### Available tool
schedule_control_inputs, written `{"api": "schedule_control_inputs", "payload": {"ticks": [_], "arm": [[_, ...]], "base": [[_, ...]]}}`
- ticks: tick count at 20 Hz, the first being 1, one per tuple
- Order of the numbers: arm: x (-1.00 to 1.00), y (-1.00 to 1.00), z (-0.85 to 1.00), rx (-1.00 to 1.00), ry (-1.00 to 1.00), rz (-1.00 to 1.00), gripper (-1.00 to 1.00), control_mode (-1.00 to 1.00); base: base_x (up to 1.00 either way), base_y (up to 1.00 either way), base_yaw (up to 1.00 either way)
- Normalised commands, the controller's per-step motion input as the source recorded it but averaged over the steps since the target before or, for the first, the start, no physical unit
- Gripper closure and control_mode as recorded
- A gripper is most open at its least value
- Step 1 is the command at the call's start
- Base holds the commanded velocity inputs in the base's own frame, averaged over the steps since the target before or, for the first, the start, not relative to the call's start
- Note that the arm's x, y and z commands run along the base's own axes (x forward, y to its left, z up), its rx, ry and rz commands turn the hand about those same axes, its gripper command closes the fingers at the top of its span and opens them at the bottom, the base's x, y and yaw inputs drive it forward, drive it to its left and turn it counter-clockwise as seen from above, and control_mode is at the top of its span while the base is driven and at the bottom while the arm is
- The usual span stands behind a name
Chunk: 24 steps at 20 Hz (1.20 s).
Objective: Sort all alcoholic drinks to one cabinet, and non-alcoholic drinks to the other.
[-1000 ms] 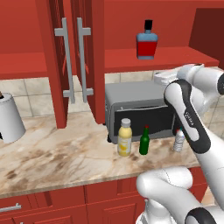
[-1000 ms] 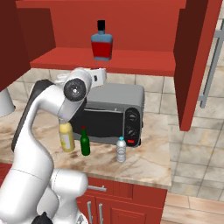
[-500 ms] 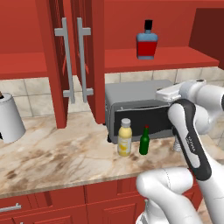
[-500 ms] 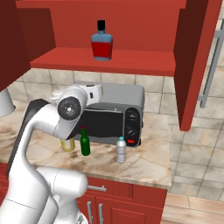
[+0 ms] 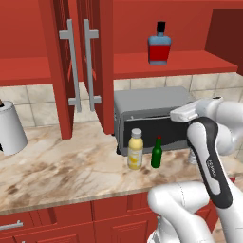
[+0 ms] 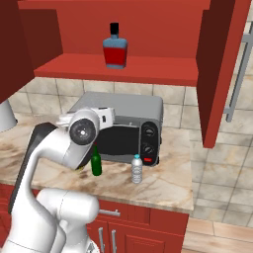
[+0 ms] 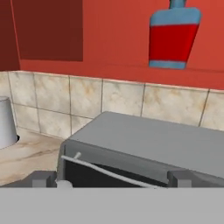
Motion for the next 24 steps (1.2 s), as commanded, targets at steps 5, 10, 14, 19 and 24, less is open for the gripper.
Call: {"api": "schedule_control_inputs", "payload": {"ticks": [5, 10, 14, 19, 24], "arm": [[-0.24, 0.00, -0.29, 0.00, 0.04, 0.08, -1.00, -1.00], [-0.24, 0.00, -0.33, 0.00, 0.04, 0.09, -1.00, -1.00], [-0.11, 0.02, -0.32, 0.00, 0.03, 0.09, -1.00, -1.00], [-0.11, 0.03, -0.28, 0.00, 0.01, 0.09, -1.00, -1.00], [-0.13, 0.13, -0.31, 0.00, 0.00, 0.09, -1.00, -1.00]], "base": [[0.00, 0.00, 0.00], [0.00, 0.00, 0.00], [0.00, 0.00, 0.00], [0.00, 0.00, 0.00], [0.00, 0.00, 0.00]]}}
